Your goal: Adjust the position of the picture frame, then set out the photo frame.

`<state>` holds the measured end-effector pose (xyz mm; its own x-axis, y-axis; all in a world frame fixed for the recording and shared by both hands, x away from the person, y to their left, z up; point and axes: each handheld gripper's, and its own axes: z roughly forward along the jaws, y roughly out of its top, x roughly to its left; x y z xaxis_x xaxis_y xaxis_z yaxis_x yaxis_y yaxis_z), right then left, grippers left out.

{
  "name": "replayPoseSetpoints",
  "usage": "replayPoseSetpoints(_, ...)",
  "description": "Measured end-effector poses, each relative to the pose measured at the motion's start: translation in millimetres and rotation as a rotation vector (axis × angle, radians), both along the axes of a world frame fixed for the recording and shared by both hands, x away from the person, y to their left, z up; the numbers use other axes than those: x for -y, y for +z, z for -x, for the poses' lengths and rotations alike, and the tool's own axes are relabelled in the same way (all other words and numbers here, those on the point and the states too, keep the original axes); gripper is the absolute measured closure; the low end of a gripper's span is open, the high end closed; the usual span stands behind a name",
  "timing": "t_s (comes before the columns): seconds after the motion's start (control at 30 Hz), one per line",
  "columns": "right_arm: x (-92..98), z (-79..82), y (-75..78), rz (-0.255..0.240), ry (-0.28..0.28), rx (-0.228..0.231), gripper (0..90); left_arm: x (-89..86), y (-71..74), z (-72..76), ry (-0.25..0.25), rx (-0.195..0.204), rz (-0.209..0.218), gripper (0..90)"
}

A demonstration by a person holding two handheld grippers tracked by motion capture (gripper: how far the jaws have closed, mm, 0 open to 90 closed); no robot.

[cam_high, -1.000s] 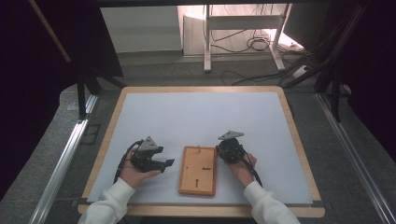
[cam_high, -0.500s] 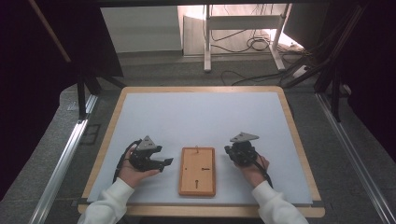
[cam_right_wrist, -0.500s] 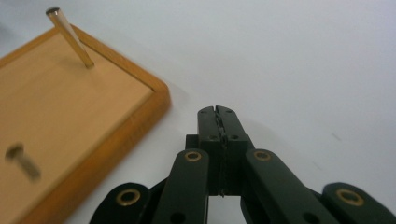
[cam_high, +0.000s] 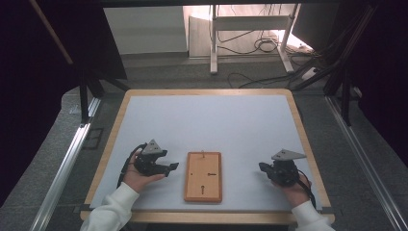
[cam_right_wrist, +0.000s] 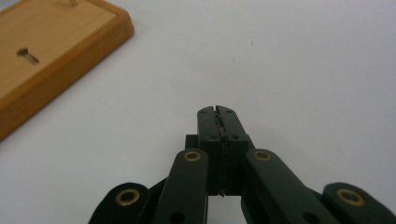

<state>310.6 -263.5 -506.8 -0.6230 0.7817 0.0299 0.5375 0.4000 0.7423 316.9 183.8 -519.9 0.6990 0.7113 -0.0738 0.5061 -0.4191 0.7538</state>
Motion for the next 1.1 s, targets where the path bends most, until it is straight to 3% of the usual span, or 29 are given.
replayPoseSetpoints(0.1,7.0,2.4,-2.8,-0.006,-0.001,-0.007,81.2,0.9,0.0,-0.4,-0.001,0.002,-0.005,28.7)
replayPoseSetpoints(0.17,7.3,1.3,-2.6,-0.014,-0.005,-0.003,68.5,1.3,-0.2,-0.7,-0.001,0.002,-0.005,28.6)
replayPoseSetpoints(0.2,5.9,0.8,-3.1,-0.02,-0.01,0.004,55.9,1.5,-0.2,-0.8,-0.002,0.004,-0.006,28.6)
replayPoseSetpoints(0.43,2.1,-0.2,-5.2,-0.036,-0.005,0.022,38.6,1.8,1.2,-0.2,-0.011,0.013,0.002,28.4)
replayPoseSetpoints(0.77,0.0,1.7,-3.8,-0.045,0.017,0.031,36.2,6.7,4.7,0.0,-0.045,0.047,0.024,27.2)
replayPoseSetpoints(0.97,2.9,1.5,-4.7,-0.039,0.009,0.037,35.8,20.3,9.1,-7.0,-0.108,0.078,0.013,25.5)
replayPoseSetpoints(1.1,2.1,2.7,-3.9,-0.038,0.007,0.039,35.7,37.5,12.2,-14.2,-0.158,0.077,-0.002,25.9)
